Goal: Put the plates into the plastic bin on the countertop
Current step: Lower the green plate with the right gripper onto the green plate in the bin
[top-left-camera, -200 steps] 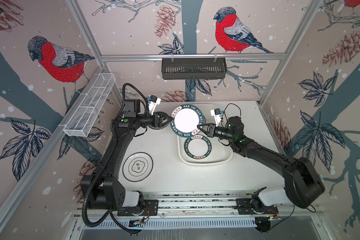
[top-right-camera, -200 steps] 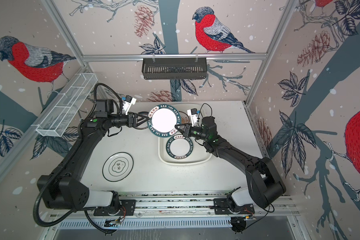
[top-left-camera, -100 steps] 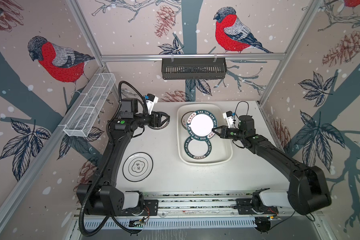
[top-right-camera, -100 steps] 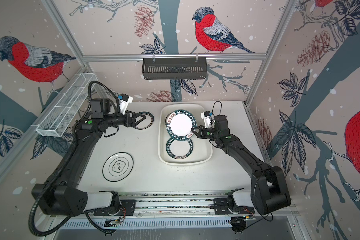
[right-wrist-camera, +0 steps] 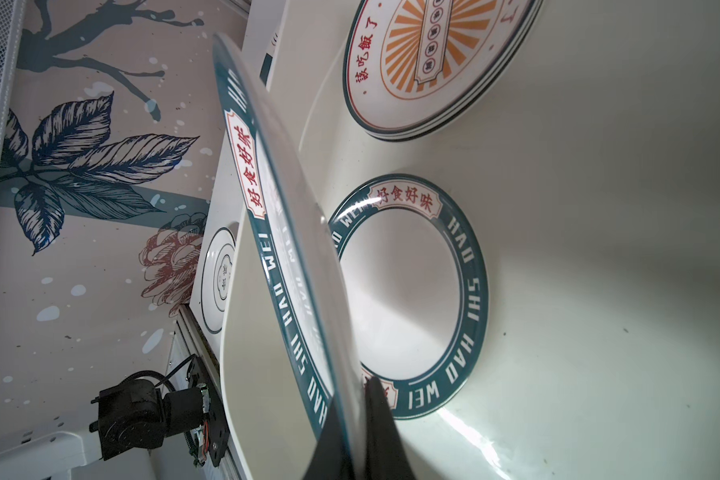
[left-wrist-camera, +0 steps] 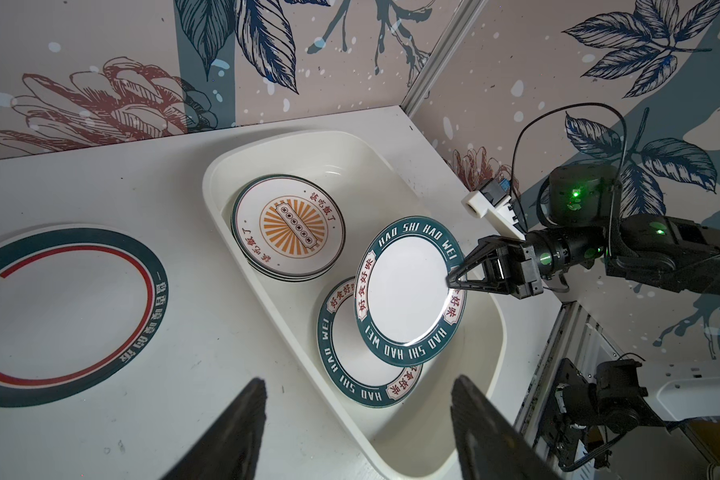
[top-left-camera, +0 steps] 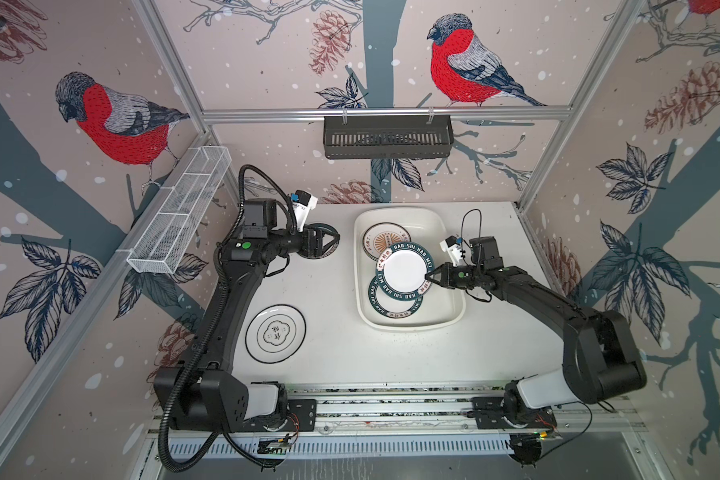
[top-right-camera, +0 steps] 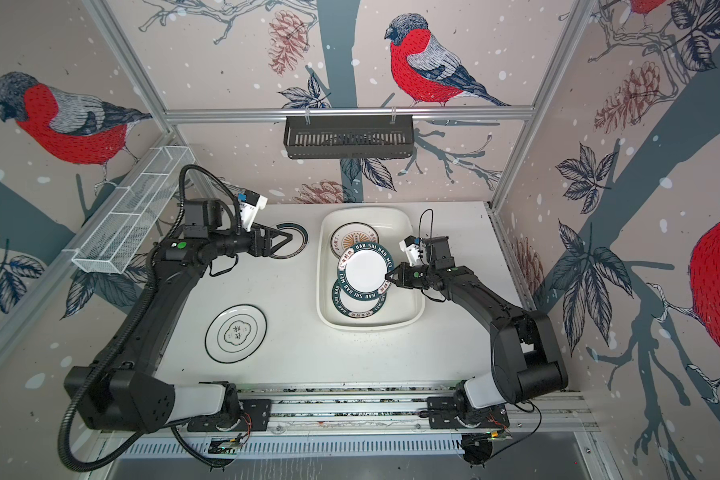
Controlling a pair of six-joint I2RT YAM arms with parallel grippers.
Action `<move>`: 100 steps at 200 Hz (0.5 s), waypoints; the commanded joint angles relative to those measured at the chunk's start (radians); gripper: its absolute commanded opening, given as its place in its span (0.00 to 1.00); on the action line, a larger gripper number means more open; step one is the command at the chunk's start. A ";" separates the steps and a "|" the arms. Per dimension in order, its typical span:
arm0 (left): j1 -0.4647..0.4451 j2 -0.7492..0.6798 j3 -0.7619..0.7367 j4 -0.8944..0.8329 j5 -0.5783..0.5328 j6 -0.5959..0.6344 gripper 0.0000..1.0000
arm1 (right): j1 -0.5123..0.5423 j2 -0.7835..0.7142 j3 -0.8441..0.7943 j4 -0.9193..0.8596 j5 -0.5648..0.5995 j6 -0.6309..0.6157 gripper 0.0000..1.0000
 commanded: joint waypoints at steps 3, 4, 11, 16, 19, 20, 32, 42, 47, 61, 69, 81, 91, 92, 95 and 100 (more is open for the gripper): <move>-0.001 0.001 -0.002 0.014 0.018 0.010 0.71 | 0.000 0.027 0.022 -0.025 -0.019 -0.034 0.08; -0.001 0.001 -0.001 0.014 0.018 0.010 0.71 | 0.000 0.029 0.024 -0.027 -0.019 -0.034 0.08; 0.000 0.001 -0.002 0.015 0.020 0.009 0.71 | 0.002 0.038 0.031 -0.036 -0.014 -0.037 0.08; 0.000 0.003 -0.002 0.016 0.022 0.009 0.71 | 0.002 0.043 0.034 -0.038 -0.013 -0.038 0.08; -0.001 0.003 -0.001 0.018 0.023 0.009 0.71 | 0.003 0.047 0.035 -0.040 -0.014 -0.037 0.09; 0.000 0.004 -0.001 0.019 0.024 0.009 0.71 | 0.003 0.048 0.035 -0.040 -0.015 -0.036 0.09; 0.000 0.005 -0.002 0.021 0.027 0.006 0.71 | 0.009 0.064 0.049 -0.060 -0.008 -0.046 0.09; 0.000 0.006 -0.002 0.022 0.030 0.006 0.71 | 0.014 0.076 0.062 -0.078 -0.001 -0.053 0.09; 0.000 0.006 -0.002 0.019 0.030 0.006 0.71 | 0.017 0.081 0.068 -0.086 0.005 -0.056 0.09; 0.000 0.005 -0.005 0.018 0.030 0.007 0.71 | 0.020 0.094 0.079 -0.098 0.013 -0.059 0.09; 0.000 0.003 -0.008 0.018 0.030 0.008 0.71 | 0.023 0.100 0.081 -0.101 0.009 -0.059 0.09; 0.000 0.000 -0.011 0.017 0.030 0.009 0.71 | 0.031 0.116 0.094 -0.118 0.012 -0.067 0.10; 0.000 -0.002 -0.012 0.017 0.028 0.010 0.71 | 0.037 0.130 0.108 -0.142 0.023 -0.077 0.10; 0.000 -0.001 -0.012 0.017 0.028 0.010 0.71 | 0.038 0.131 0.108 -0.144 0.024 -0.077 0.10; -0.001 -0.001 -0.012 0.017 0.028 0.010 0.71 | 0.038 0.135 0.110 -0.148 0.027 -0.078 0.10; 0.000 -0.002 -0.012 0.018 0.028 0.010 0.71 | 0.040 0.140 0.113 -0.154 0.030 -0.082 0.10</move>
